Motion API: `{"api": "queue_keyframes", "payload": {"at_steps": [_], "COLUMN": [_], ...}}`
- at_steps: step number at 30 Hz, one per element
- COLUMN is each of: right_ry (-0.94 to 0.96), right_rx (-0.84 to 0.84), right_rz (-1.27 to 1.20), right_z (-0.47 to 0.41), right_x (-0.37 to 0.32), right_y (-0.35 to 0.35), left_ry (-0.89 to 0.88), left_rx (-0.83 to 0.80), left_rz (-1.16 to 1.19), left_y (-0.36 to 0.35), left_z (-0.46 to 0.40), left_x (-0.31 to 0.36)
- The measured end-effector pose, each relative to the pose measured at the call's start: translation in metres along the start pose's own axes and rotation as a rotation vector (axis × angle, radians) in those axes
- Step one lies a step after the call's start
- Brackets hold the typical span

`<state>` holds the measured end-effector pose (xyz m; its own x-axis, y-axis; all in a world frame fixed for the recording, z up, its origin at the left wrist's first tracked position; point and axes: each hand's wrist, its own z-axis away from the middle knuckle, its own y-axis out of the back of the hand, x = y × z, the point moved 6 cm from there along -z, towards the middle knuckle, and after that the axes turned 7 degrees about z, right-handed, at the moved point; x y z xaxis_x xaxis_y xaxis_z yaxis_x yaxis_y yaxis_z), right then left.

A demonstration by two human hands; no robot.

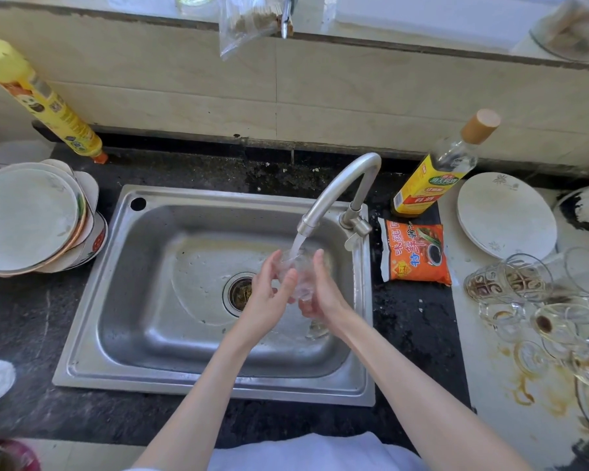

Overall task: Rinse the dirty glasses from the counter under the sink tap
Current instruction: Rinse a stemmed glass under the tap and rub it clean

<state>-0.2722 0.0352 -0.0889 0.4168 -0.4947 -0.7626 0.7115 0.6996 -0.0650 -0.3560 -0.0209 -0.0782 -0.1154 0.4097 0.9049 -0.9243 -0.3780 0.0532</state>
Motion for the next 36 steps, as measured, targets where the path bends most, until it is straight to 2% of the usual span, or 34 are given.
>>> {"api": "queue_keyframes", "payload": {"at_steps": [6, 9, 11, 14, 16, 18, 20, 22, 24, 26, 28, 31, 33, 36], "right_ry": [0.057, 0.042, -0.004, -0.014, 0.003, 0.034, 0.057, 0.033, -0.006, 0.012, 0.064, 0.114, 0.107, 0.07], "right_rx": [-0.047, 0.019, 0.072, 0.059, 0.041, 0.018, 0.016, 0.026, -0.002, -0.084, -0.144, -0.1, -0.062, -0.12], "right_rz": [-0.148, -0.075, 0.023, 0.096, 0.157, 0.245, 0.264, 0.238, 0.205, 0.147, 0.09, 0.15, 0.179, 0.167], "right_z": [0.008, 0.009, 0.008, 0.004, 0.002, 0.004, 0.006, 0.006, 0.008, 0.008, 0.006, 0.003, 0.003, 0.0], "right_x": [-0.003, -0.006, -0.007, -0.009, -0.01, -0.014, -0.017, -0.017, -0.018, -0.019, -0.021, -0.023, -0.025, -0.026], "right_y": [-0.001, 0.003, 0.01, 0.017, 0.02, 0.019, 0.022, 0.029, 0.03, 0.026, 0.021, 0.023, 0.026, 0.021], "left_ry": [0.02, -0.036, -0.13, -0.278, -0.294, -0.227, -0.131, -0.067, -0.064, -0.095, -0.138, -0.182, -0.159, -0.062], "left_rx": [0.049, 0.054, 0.04, 0.028, 0.072, 0.084, -0.075, -0.358, -0.495, -0.463, -0.328, -0.178, -0.265, -0.469], "left_rz": [0.119, 0.128, 0.051, -0.127, -0.229, -0.241, -0.283, -0.39, -0.477, -0.484, -0.457, -0.416, -0.44, -0.55], "left_y": [0.003, 0.007, 0.011, 0.019, 0.023, 0.025, 0.018, 0.005, 0.0, 0.0, 0.001, 0.004, 0.005, 0.007], "left_z": [-0.001, -0.001, -0.001, -0.001, -0.002, -0.003, -0.006, -0.003, -0.001, -0.006, -0.009, -0.007, -0.006, -0.005], "left_x": [0.009, 0.017, 0.027, 0.039, 0.044, 0.047, 0.045, 0.043, 0.044, 0.05, 0.058, 0.062, 0.059, 0.053]}}
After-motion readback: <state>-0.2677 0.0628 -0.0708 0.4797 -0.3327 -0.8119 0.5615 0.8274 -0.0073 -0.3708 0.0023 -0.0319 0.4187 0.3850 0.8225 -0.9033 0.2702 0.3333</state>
